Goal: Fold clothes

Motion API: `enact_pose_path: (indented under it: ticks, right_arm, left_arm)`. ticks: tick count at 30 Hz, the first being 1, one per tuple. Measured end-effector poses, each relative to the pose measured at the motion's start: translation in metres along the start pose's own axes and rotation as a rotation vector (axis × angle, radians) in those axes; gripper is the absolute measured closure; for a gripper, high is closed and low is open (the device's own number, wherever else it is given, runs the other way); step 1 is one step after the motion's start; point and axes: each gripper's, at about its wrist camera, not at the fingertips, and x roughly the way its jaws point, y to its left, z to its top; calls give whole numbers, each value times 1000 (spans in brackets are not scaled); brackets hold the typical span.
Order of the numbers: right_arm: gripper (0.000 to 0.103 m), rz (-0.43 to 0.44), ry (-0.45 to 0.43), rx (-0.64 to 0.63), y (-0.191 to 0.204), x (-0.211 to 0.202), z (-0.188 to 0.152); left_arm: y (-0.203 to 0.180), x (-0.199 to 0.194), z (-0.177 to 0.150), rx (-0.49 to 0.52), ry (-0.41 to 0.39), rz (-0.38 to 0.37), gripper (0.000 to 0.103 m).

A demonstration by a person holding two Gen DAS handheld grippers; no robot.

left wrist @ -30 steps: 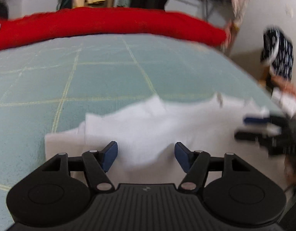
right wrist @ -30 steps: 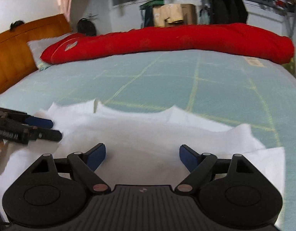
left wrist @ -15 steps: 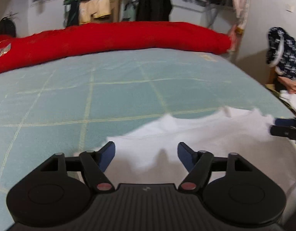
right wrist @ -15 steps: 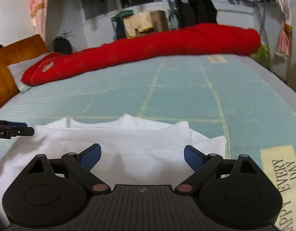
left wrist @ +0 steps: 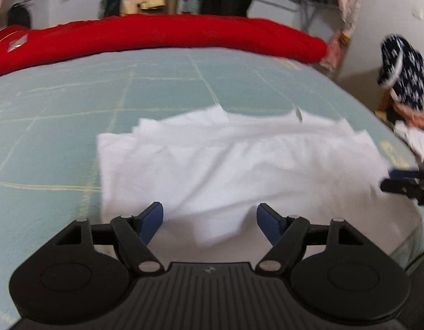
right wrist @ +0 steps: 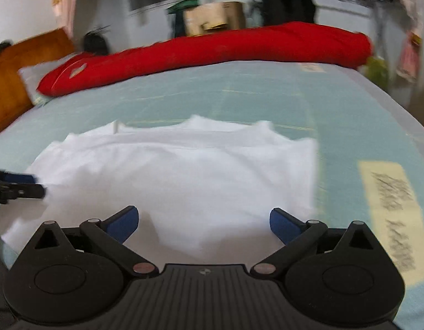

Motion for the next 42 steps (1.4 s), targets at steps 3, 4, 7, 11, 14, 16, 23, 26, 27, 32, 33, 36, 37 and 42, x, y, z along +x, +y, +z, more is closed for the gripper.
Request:
enact_pose_path:
  ticks: [3,4,7,11,14,16,23,26,27,32,33,36,37,42]
  right_arm:
    - [0,63,-57,75,-10,-18,2]
    - [0,91,-63,90,-11,-19,2]
    - [0,92,-45,107,-13,-9,-2]
    - [0,89,-37,133,-22,-8,-10]
    - [0,86,-64,120,-20,-19,-9]
    - [0,101,-86,112,-16,-21,-4]
    - [0,78,-45,48,-5,-6,-11]
    - [0,82,-37,64,-9,-8,-17]
    - [0,92,-44,61,-8,-14,-17]
    - [0,132,-61,25,3,-37,-21]
    - [0,135,-58,16,6,-40,-24]
    - [0,131,-26,7,9,-42,-35]
    - [0,120,-5,10,8,-40,-41]
    - [0,93,17,24,9,-44,-50]
  left_arm:
    - [-7,-7,5,4,-41,-41,21]
    - [-9,-5,5,1,-39,-49,21]
    - [-10,10,0,-22,0,-29,21]
    - [-2,9,-8,-50,23,-7,21]
    - [-9,-1,-3,-43,15,-15,20]
    - [-18,-7,0,-21,1,-31,19]
    - [-22,2,-13,-22,54,-61,17]
    - [-14,-2,-18,-71,65,-132,17]
    - [-14,-6,-18,-71,61,-150,17]
    - [-25,-25,-22,-18,51,-144,15]
    - [-26,-26,-26,-18,58,-142,15]
    - [-23,-23,-38,-44,93,-152,15]
    - [-20,-20,-42,-65,105,-160,15]
    - [-16,-27,-45,-81,80,-182,15]
